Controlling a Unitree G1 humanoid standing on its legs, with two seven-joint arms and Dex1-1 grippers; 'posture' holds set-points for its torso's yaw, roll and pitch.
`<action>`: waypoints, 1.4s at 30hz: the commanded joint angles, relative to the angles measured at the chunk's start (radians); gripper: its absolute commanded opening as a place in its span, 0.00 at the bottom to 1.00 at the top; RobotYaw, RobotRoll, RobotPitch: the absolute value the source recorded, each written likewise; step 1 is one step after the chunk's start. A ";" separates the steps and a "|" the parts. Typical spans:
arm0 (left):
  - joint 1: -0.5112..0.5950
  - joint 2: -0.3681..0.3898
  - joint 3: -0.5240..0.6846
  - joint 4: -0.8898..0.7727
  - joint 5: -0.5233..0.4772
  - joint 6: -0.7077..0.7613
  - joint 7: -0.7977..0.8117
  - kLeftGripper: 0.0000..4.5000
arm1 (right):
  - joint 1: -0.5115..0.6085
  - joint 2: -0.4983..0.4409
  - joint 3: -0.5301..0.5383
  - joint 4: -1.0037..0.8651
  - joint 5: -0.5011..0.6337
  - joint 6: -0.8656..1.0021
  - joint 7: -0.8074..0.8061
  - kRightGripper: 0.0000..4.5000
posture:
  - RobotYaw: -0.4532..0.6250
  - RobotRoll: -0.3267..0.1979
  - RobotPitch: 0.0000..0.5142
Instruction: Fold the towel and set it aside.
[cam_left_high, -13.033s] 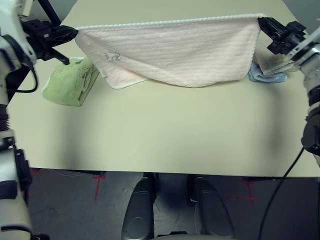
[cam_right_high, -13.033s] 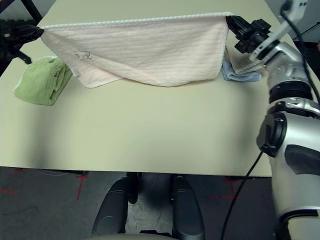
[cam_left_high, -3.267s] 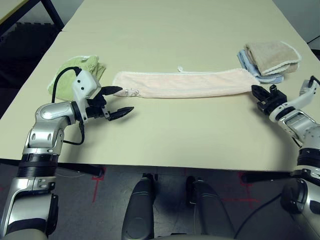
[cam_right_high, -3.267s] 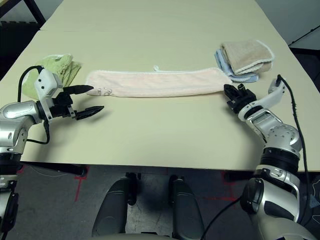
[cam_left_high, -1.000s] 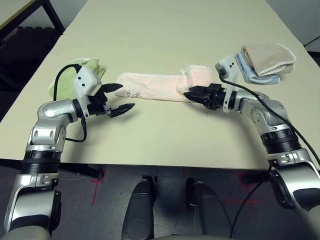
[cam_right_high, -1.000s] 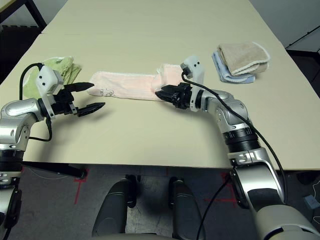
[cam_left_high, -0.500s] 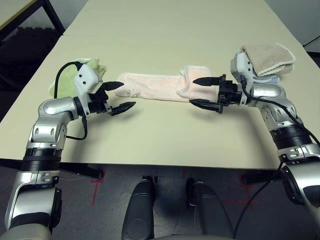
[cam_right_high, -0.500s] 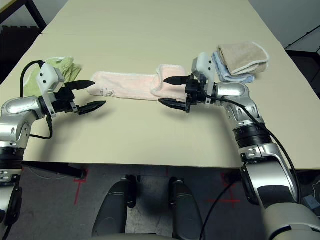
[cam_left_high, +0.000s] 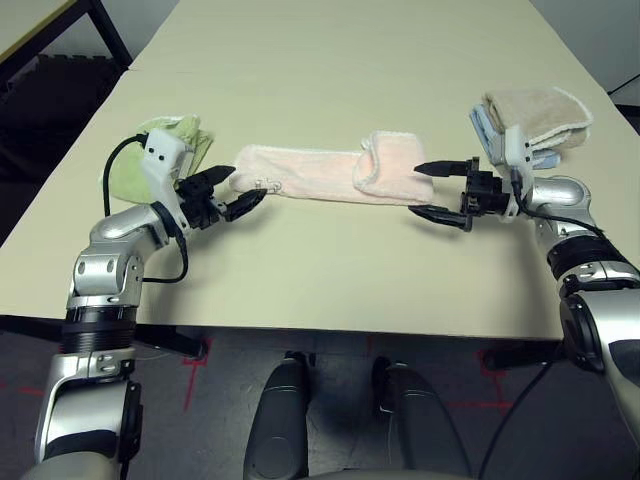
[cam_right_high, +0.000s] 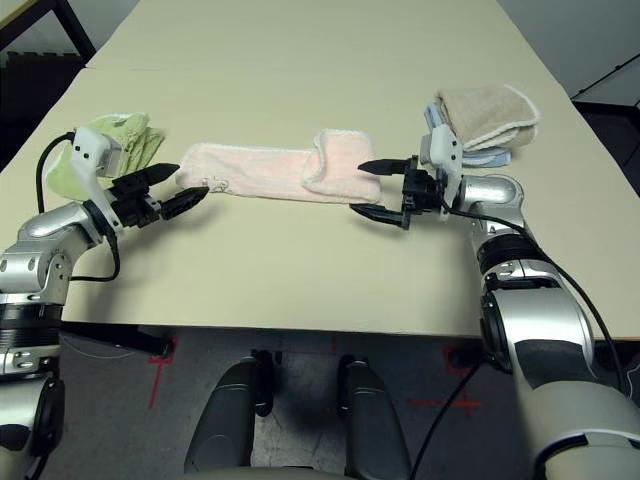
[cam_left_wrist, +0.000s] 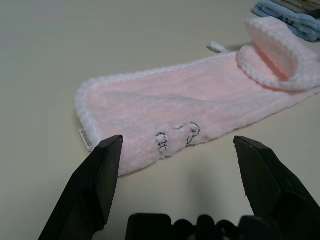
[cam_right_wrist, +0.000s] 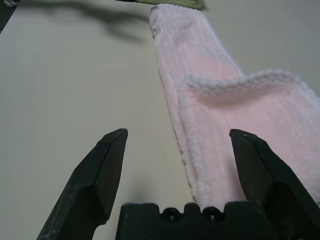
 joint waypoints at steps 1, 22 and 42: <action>-0.004 0.013 -0.012 -0.030 0.001 0.010 -0.004 1.00 | -0.004 -0.031 -0.022 0.020 -0.020 -0.017 -0.003 0.98 | 0.52 0.62 0.35; -0.035 0.105 -0.083 0.071 0.056 0.087 -0.033 1.00 | 0.006 -0.020 -0.087 -0.024 -0.008 0.016 -0.010 0.98 | 0.49 0.62 0.31; -0.209 -0.083 0.278 0.239 -0.214 0.614 0.292 1.00 | 0.005 -0.014 -0.084 -0.040 -0.013 0.009 -0.012 0.98 | 0.49 0.62 0.31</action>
